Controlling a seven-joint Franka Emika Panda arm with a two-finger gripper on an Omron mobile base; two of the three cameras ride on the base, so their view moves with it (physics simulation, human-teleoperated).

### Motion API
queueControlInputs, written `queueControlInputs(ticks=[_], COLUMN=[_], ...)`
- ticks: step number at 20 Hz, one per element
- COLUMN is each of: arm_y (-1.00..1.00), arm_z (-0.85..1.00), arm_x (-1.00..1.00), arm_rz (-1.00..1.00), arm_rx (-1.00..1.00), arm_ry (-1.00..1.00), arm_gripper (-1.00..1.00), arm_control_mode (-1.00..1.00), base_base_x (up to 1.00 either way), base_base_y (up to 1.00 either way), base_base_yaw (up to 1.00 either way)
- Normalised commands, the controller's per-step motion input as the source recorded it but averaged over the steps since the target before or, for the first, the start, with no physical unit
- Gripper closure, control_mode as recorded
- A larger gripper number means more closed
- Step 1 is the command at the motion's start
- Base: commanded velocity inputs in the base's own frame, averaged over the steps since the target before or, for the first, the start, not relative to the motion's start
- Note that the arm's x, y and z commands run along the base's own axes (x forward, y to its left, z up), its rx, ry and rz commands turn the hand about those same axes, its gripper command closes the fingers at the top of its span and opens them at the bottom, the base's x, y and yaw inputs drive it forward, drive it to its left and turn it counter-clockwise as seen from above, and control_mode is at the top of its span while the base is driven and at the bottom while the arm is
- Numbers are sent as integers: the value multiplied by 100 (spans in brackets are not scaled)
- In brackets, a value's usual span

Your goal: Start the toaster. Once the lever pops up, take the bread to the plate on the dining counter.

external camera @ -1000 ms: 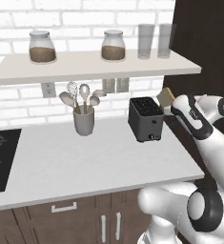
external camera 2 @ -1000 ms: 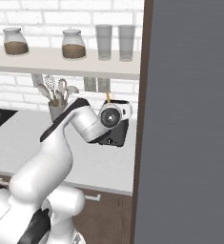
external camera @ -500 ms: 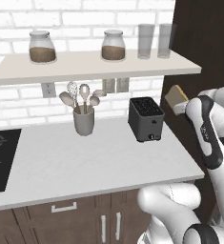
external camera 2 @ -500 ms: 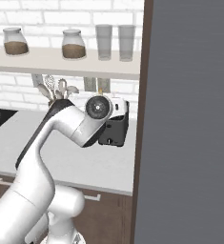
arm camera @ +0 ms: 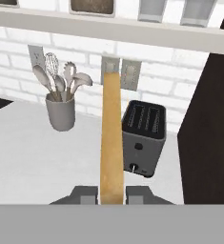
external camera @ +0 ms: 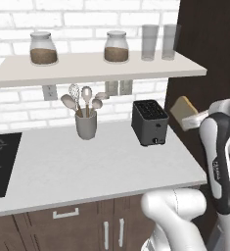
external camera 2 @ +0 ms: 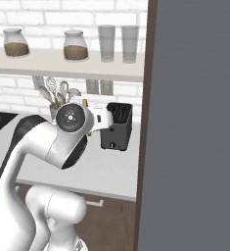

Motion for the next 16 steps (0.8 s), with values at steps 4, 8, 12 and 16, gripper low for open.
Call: queueControlInputs(ticks=[4,8,12,16], arm_y=[34,10,3,0], arm_z=[0,0,-1,0], arm_x=[-23,0,-7,0], arm_rz=[0,2,0,0], arm_rx=[0,0,0,0], arm_ry=[0,0,0,0], arm_gripper=[100,100,100,100], arm_control_mode=[-100,-100,100,100], base_base_x=[0,0,-28,-99], base_base_y=[0,0,12,28], base_base_yaw=[0,0,0,5])
